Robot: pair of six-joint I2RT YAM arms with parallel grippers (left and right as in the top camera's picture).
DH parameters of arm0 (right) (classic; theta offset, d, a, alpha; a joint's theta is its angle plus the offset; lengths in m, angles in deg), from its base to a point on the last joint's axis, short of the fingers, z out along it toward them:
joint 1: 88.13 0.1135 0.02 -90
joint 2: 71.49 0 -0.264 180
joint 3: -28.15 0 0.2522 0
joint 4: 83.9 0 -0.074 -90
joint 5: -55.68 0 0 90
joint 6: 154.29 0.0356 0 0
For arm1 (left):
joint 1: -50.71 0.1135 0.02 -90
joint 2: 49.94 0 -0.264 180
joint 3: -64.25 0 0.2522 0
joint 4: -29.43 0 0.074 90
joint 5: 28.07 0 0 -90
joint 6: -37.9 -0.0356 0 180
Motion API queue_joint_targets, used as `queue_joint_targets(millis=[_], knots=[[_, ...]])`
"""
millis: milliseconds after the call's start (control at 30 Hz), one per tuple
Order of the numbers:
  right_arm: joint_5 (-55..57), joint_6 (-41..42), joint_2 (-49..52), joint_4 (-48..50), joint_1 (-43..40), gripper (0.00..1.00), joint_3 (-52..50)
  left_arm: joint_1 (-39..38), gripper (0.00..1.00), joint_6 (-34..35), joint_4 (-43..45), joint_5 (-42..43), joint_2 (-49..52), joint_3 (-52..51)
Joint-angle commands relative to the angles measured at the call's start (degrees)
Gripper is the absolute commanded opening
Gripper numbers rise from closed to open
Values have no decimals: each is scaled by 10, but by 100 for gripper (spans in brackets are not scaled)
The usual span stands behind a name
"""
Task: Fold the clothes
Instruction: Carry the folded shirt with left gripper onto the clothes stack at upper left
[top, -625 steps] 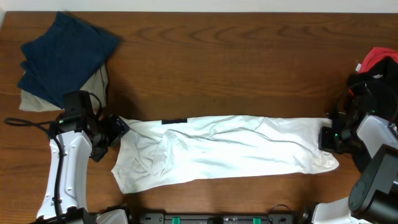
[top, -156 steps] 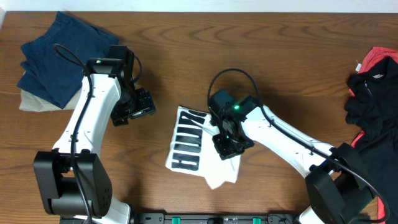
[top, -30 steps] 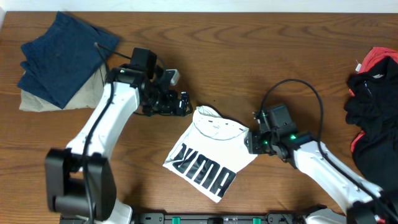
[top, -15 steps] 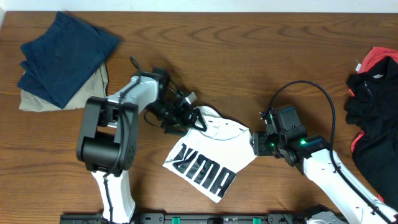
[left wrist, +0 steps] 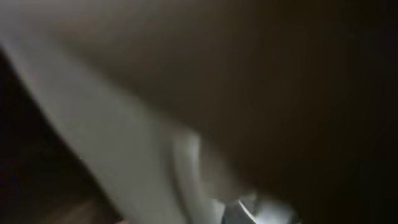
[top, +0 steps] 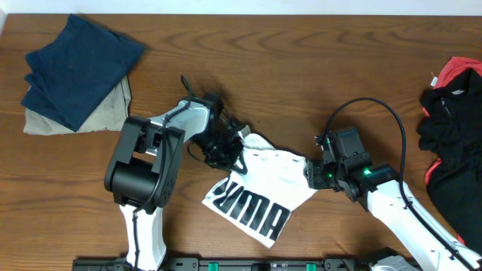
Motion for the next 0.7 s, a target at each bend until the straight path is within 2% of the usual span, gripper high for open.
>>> queue_joint_targets(millis=[0,233,367,600,667], knots=[[10,-9,-5,0,-8,48,9,30,6,47,4,-119,0,42],[27,-11,-5,-16,-8,49,9,105,6,106,4,-215,-48,137],[31,-19,-5,-28,-8,49,9,151,6,109,24,-273,-82,179],[31,-19,-5,-28,-8,48,9,235,7,108,137,-439,-114,226],[31,-19,-5,-28,-8,48,9,263,7,109,170,-462,-114,235]])
